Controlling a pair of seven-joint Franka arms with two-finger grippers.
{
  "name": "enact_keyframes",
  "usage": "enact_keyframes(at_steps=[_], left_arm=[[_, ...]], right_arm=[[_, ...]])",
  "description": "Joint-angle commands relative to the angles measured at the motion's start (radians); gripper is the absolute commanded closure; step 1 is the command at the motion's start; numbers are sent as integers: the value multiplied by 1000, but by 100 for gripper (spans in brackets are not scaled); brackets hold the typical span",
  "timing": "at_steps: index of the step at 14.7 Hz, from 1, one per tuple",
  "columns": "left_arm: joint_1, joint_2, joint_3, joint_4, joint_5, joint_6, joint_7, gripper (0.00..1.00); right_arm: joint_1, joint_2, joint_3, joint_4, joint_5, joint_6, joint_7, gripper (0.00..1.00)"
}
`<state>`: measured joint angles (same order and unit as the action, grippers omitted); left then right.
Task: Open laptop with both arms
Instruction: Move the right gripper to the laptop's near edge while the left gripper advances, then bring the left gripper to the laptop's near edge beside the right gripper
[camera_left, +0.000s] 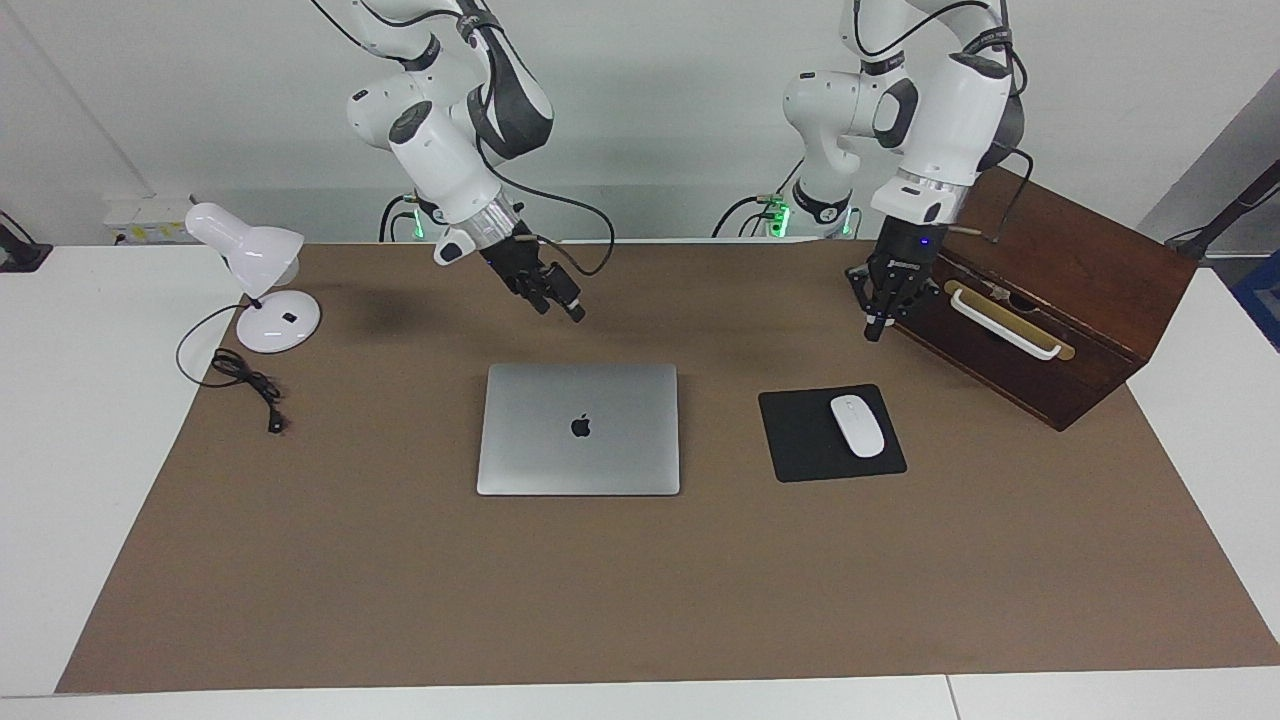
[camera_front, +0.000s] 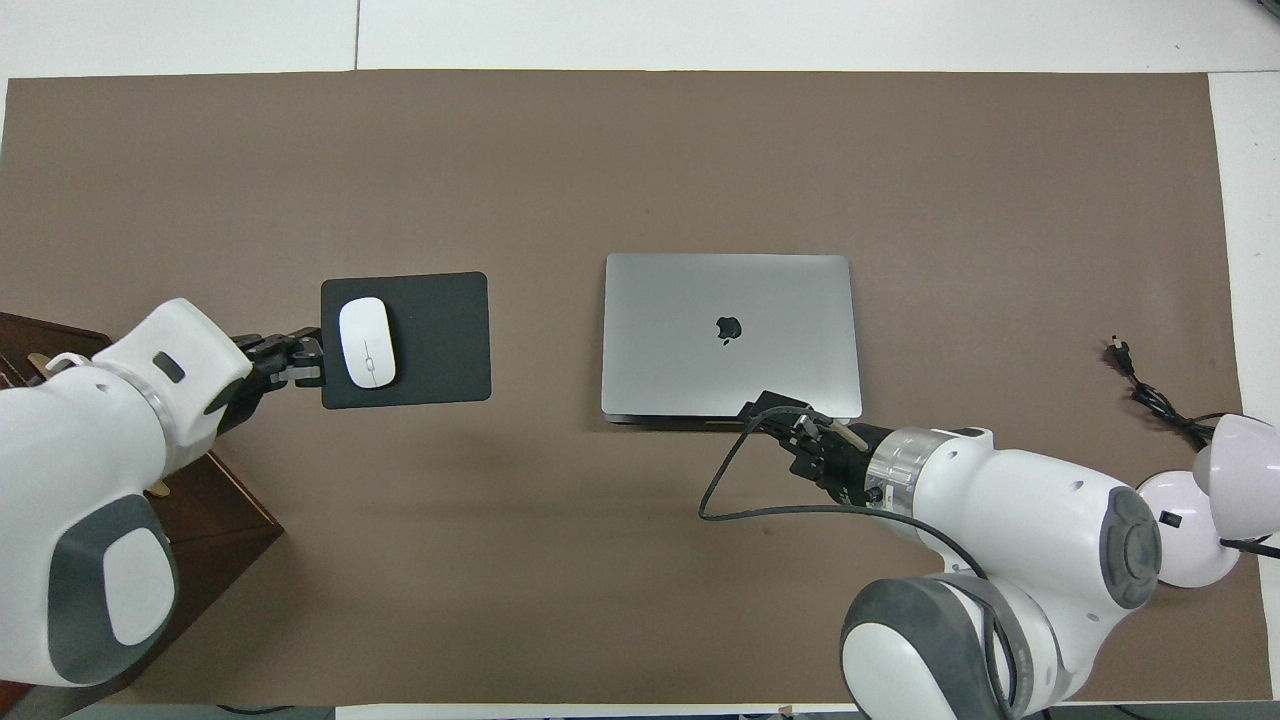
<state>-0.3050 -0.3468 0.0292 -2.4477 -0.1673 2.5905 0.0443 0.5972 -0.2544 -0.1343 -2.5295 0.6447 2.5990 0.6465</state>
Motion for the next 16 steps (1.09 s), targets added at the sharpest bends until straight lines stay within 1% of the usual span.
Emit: enact_keyframes(at_steps=[1,4,6,10,12,16], left_arm=[[-68,-60,15,-97,-18,104,28,100],[-129,-57,17,-128,-18,187,28,100],[-167,-48,17,-154,-17,265,28,100],[-244,-5,18,-201,-17,401,32,100],[-267,8,18,-226,-17,445,72,100],[-327,83,18,-258,-17,572,86,100]], right_arm=[[-5,0,-1,-17,16,-10,2,0],[-4,46,-2,-14,16,15,-11,0],[1,84,-1,-14,16,61,-24,0],[7,141,-1,1,16,107,-33,0],[7,153,-1,11,16,112,-33,0],[7,156,-1,11,16,112,-36,0]])
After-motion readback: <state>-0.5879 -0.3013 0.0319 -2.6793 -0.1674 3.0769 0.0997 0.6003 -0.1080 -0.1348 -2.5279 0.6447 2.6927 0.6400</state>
